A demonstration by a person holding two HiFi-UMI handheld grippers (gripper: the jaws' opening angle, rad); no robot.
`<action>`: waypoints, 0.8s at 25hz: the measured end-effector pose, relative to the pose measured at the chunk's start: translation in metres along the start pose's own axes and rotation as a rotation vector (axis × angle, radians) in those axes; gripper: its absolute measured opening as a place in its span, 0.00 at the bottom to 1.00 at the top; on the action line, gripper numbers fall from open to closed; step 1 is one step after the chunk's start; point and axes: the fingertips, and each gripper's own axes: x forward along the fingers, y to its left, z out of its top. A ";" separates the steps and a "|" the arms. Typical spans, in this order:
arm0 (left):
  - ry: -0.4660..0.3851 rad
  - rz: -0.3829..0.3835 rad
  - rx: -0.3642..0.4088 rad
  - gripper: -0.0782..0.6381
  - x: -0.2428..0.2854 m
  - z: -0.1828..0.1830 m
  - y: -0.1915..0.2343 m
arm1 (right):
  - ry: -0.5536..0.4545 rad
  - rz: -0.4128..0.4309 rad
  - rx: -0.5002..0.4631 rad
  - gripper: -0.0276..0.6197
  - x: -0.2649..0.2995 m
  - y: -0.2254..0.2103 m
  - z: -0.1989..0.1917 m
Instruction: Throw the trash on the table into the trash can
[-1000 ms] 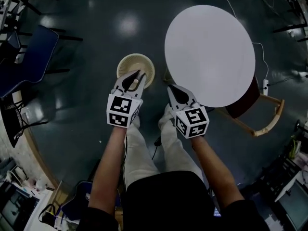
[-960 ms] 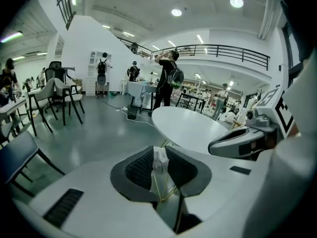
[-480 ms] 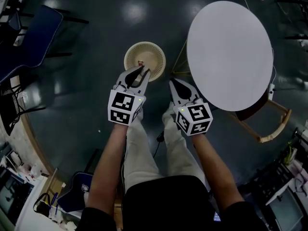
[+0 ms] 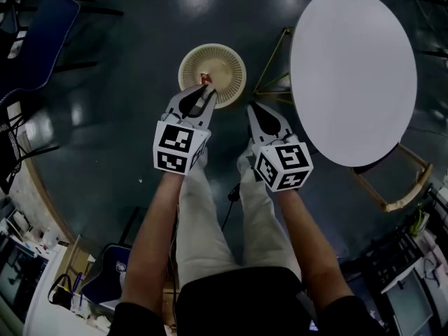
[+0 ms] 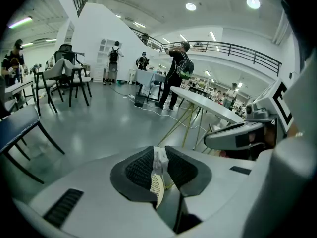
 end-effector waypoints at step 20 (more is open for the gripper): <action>0.058 0.067 -0.086 0.23 0.091 -0.098 0.054 | 0.097 0.004 -0.052 0.07 0.060 -0.030 -0.050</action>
